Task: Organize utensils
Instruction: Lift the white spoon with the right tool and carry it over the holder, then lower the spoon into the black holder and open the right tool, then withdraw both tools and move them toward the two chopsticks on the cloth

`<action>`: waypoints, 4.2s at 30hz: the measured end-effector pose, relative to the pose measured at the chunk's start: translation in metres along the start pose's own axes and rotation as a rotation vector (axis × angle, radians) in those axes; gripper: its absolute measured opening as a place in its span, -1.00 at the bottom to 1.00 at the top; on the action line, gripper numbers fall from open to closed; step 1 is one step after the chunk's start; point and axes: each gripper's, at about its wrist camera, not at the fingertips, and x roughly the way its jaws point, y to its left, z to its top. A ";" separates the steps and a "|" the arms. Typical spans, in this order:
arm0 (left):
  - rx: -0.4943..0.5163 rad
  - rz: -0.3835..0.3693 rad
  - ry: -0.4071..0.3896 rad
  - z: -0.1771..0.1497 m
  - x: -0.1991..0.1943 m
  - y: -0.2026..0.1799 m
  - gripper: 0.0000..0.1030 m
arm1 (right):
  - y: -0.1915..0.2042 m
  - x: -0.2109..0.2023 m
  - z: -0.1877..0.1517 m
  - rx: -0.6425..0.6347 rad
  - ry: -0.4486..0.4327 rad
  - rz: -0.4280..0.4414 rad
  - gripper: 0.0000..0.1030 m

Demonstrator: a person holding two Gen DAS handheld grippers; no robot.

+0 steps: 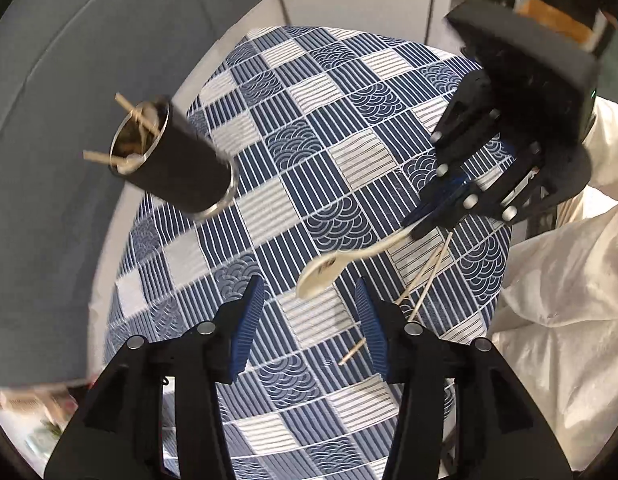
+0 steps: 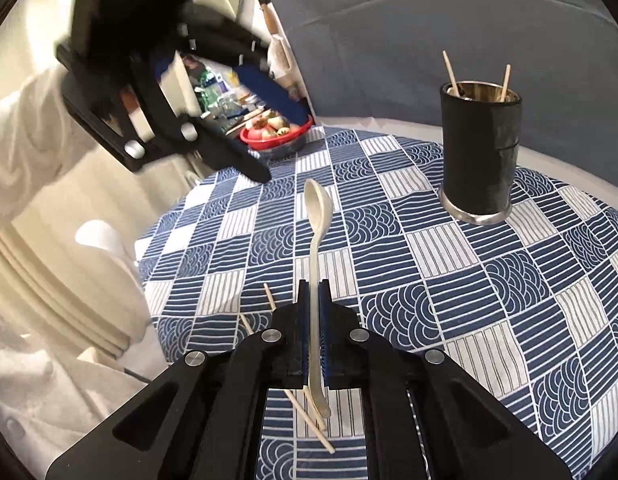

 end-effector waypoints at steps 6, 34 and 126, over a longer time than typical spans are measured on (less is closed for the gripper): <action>-0.070 -0.022 -0.029 -0.006 0.003 -0.002 -0.05 | 0.003 -0.024 0.001 -0.033 -0.029 0.028 -0.92; -0.126 0.138 -0.009 0.026 -0.036 0.037 -0.93 | -0.031 -0.035 0.064 -0.184 -0.071 0.115 -0.91; -0.300 0.286 -0.063 0.040 -0.026 0.138 0.70 | -0.104 0.018 0.122 -0.197 0.102 -0.107 0.71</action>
